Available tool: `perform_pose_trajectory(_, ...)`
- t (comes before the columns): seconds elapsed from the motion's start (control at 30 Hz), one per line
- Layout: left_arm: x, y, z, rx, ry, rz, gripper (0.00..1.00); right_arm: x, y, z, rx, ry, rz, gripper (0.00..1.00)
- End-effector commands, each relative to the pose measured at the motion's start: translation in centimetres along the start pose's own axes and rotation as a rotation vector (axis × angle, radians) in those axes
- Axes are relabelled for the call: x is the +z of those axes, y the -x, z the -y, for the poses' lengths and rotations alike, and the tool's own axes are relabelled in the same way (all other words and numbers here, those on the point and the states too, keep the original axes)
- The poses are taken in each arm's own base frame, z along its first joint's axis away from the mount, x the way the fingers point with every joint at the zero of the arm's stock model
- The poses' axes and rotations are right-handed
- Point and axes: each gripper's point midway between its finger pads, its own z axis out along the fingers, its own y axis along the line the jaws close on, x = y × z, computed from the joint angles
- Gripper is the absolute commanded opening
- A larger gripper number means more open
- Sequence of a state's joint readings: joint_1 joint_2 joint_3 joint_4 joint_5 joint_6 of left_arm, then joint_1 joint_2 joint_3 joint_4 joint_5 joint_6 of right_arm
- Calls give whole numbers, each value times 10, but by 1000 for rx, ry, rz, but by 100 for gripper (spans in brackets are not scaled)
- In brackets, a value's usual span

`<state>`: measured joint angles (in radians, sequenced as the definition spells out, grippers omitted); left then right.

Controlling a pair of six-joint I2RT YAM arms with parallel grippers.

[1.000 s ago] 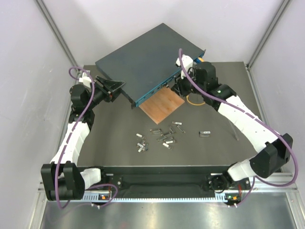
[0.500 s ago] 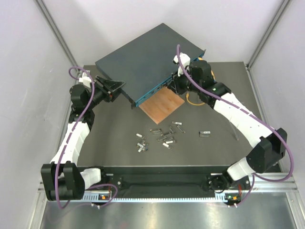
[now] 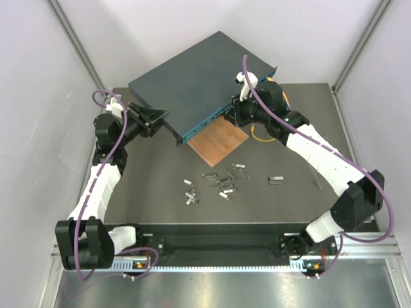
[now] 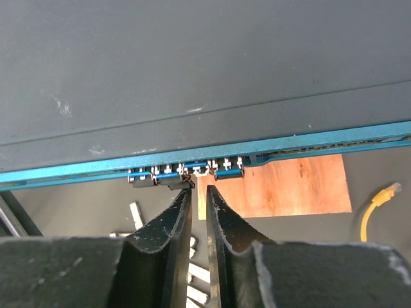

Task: Insert the plug into the switch port

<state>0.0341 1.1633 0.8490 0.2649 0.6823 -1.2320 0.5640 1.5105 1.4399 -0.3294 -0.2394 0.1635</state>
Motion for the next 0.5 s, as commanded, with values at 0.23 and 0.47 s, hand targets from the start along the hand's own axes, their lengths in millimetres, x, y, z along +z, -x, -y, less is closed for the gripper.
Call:
perform_pose_trajectory(0.23, 8, -1, -3, 85, -15, 15, 0, 14, 74, -14, 46, 36, 254, 12)
perform_pose_trajectory(0.47, 8, -3, -4, 90, -13, 11, 0, 18, 95, -13, 76, 23, 299, 12)
